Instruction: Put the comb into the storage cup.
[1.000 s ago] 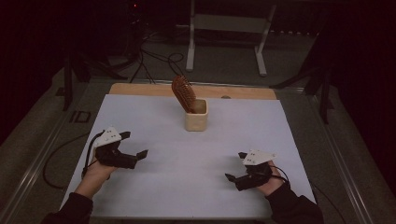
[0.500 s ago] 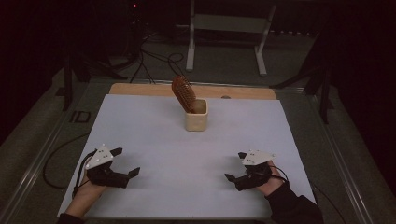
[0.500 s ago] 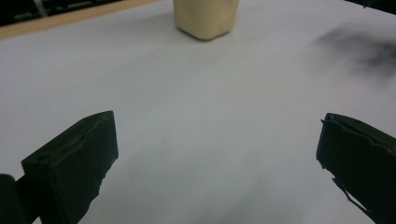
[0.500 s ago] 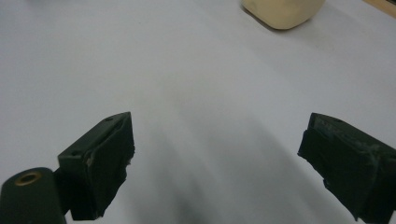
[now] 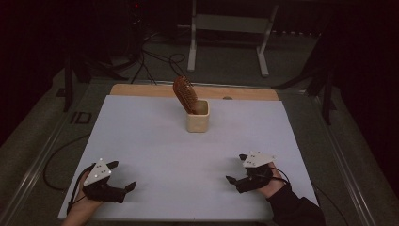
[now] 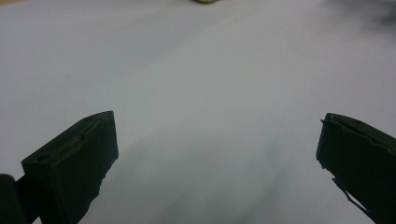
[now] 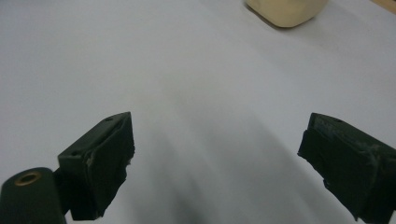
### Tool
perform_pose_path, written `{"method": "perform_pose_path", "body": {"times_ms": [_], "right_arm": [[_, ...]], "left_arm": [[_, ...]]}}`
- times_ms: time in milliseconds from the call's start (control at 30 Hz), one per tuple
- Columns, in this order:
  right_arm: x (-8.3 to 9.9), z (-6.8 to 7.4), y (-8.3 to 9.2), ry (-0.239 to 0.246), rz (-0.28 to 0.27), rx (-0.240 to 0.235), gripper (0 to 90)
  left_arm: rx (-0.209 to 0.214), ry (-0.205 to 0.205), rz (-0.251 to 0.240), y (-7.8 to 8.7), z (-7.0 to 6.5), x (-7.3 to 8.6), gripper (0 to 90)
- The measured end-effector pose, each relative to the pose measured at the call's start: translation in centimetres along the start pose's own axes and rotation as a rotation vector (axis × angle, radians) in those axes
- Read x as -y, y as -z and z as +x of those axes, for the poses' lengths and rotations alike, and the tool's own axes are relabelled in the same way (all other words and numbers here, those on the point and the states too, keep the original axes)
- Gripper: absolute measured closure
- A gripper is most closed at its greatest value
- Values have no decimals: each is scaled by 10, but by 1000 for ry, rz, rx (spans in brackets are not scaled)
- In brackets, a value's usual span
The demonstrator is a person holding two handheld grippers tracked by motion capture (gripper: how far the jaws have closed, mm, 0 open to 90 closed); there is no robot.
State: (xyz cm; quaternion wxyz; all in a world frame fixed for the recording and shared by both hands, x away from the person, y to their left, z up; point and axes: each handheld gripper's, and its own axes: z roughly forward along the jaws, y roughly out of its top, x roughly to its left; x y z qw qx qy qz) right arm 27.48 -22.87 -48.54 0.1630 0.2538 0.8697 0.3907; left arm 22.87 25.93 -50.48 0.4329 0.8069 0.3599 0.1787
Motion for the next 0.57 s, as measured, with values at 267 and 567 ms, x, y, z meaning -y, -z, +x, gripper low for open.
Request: {"method": "perform_pose_path", "body": {"times_ms": [267,567], "right_arm": [[2,0,-1,0,5,4,91],[3,-1,0,3,7,8,90]], "left_arm": [[-24,49,-18,7,12,11,0],[-18,50,-15,6,10,13,0]]}}
